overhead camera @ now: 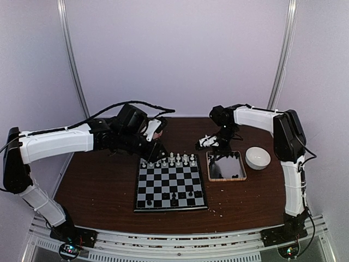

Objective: Set up the chess pieces on the board
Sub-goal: Adjust the chess pile in the storage box.

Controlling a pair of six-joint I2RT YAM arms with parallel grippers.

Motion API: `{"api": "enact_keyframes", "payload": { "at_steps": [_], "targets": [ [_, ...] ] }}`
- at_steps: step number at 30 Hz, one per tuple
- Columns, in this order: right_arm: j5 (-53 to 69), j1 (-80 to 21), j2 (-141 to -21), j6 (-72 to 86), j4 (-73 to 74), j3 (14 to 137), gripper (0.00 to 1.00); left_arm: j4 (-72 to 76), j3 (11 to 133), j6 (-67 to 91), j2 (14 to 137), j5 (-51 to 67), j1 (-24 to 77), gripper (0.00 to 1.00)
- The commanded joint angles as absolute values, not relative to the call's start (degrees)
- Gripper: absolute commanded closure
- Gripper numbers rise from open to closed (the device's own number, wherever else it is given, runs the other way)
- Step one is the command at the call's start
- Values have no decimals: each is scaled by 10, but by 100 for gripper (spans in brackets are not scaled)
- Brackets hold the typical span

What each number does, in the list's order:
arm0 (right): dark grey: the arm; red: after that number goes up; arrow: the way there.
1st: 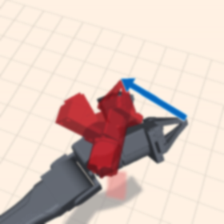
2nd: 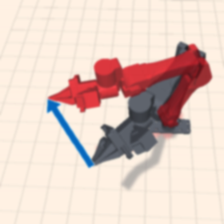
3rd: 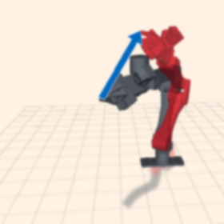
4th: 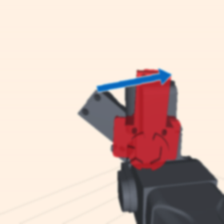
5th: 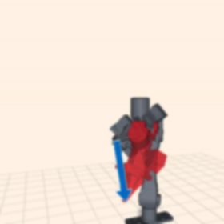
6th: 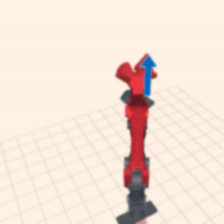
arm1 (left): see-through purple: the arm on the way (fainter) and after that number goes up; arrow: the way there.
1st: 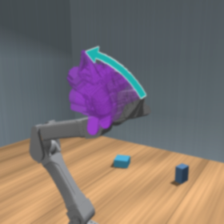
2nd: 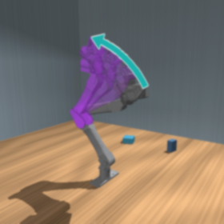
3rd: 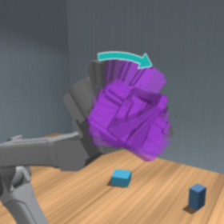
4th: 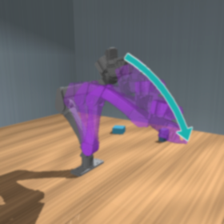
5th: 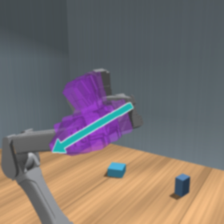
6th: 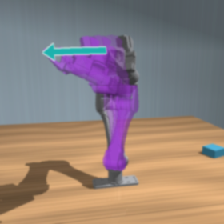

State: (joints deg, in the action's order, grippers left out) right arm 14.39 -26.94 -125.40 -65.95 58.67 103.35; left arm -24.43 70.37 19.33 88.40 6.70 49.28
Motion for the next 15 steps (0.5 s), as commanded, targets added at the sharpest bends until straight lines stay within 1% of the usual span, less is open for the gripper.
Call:
{"api": "enact_keyframes", "payload": {
  "at_steps": [1,8,15],
  "targets": [
    [129,-279,-1271,-673,621,1054,60,-222,703,198,876,74,490,58],
    [99,-291,-1315,-679,675,1089,61,-220,705,197,884,81,490,58],
    [81,-292,-1325,-671,686,1088,63,-215,702,197,889,86,490,58]
  ]
}}
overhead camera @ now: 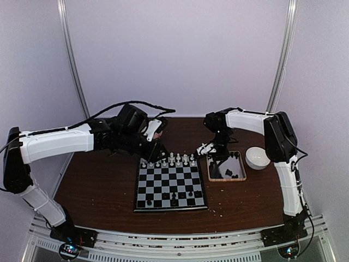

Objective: Set up the chess pieces on the board
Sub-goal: Adjust the chess pile in the storage box.

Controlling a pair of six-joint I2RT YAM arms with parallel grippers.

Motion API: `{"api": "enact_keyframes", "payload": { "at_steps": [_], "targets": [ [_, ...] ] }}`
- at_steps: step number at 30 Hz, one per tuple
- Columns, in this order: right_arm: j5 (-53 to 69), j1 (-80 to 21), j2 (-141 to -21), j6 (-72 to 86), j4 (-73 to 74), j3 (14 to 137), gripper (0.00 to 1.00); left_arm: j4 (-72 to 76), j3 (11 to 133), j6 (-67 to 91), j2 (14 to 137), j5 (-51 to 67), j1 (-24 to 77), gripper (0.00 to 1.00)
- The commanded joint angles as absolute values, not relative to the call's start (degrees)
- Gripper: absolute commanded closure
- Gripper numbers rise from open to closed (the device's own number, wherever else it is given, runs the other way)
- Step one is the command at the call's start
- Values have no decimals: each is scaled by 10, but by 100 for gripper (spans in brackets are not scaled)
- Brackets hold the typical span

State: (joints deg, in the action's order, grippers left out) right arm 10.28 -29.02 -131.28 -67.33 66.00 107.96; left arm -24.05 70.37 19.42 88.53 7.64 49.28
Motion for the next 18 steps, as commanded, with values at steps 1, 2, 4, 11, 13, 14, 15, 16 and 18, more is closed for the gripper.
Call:
{"api": "enact_keyframes", "payload": {
  "at_steps": [1,2,4,11,13,14,15,16,18],
  "targets": [
    [79,-292,-1323,-669,685,1086,63,-213,701,197,890,87,490,58],
    [78,-292,-1322,-668,685,1082,63,-213,701,197,891,88,491,58],
    [77,-292,-1316,-663,686,1074,63,-212,701,197,893,92,490,58],
    [107,-290,-1262,-644,639,1014,63,-206,701,195,897,94,491,59],
    [117,-290,-1248,-635,619,1004,63,-202,701,194,897,93,491,59],
    [121,-292,-1243,-634,610,999,63,-202,703,194,898,94,490,59],
    [120,-292,-1239,-633,602,996,63,-202,704,194,900,94,491,59],
    [116,-294,-1238,-633,593,994,63,-202,705,194,901,96,490,59],
    [105,-298,-1241,-633,584,996,62,-203,707,193,903,99,490,59]
  ]
}}
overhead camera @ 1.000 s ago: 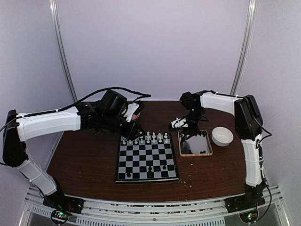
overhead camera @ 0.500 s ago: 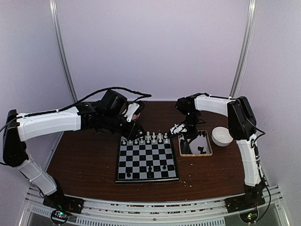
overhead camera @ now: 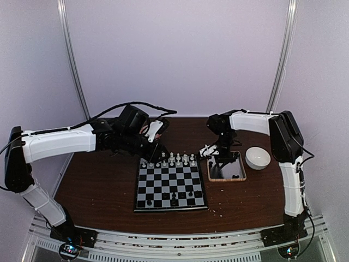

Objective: Set up the chess pieces on the board
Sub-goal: Adjust the chess pile in the storage box, then pick up the king from the storage box.

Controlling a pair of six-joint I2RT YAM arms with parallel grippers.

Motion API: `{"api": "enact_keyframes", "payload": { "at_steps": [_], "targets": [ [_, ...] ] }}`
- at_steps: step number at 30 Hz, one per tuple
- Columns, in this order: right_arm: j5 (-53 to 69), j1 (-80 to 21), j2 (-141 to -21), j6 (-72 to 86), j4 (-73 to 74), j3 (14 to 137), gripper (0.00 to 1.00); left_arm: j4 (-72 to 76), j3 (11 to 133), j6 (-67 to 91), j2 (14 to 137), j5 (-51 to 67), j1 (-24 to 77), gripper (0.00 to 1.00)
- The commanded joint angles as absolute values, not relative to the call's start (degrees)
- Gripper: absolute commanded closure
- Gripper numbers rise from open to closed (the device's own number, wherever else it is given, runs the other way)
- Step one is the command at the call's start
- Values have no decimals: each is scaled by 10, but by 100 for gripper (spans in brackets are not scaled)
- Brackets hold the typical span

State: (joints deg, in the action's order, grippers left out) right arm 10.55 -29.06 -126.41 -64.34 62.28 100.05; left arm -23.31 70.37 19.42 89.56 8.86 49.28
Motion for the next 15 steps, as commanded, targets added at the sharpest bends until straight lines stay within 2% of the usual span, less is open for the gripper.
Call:
{"api": "enact_keyframes", "payload": {
  "at_steps": [1,15],
  "targets": [
    [101,-299,-1242,-634,580,997,61,-203,707,193,904,100,491,59],
    [86,-323,-1268,-652,592,1027,57,-197,696,200,897,105,491,59]
  ]
}}
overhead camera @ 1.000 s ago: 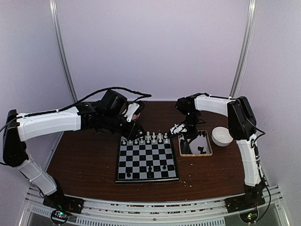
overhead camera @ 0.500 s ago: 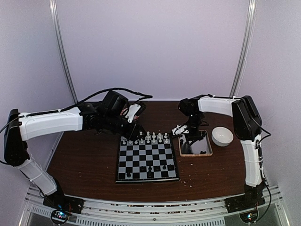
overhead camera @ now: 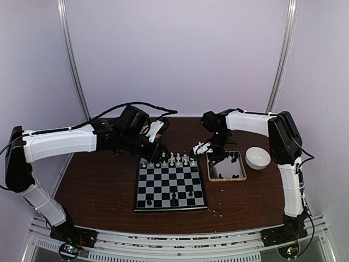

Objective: Set up the chess pieces on the board
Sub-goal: Pick up the king from the storage box.

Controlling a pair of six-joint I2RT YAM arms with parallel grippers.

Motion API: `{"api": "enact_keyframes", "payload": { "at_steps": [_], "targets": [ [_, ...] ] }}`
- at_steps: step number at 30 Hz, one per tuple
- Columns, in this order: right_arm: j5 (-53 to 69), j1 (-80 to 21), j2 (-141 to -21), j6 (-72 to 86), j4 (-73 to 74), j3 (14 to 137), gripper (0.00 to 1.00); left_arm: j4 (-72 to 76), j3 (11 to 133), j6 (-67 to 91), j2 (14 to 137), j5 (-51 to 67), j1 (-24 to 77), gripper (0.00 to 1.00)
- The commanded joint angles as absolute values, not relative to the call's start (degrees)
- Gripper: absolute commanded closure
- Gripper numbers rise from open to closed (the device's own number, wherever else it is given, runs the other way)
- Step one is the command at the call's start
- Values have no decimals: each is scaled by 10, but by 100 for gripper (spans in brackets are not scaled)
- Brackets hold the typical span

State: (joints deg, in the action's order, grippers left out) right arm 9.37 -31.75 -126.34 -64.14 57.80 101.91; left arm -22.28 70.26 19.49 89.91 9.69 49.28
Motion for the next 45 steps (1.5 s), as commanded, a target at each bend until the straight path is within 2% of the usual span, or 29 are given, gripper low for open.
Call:
{"api": "enact_keyframes", "payload": {
  "at_steps": [1,19,35,45],
  "targets": [
    [87,-325,-1269,-655,600,1025,57,-197,696,200,897,105,490,59],
    [89,-331,-1251,-665,663,984,63,-177,686,206,902,114,491,59],
    [76,-335,-1232,-648,558,943,59,-171,676,213,900,114,490,59],
    [72,-346,-1227,-669,572,912,62,-166,674,216,899,115,491,59]
  ]
}}
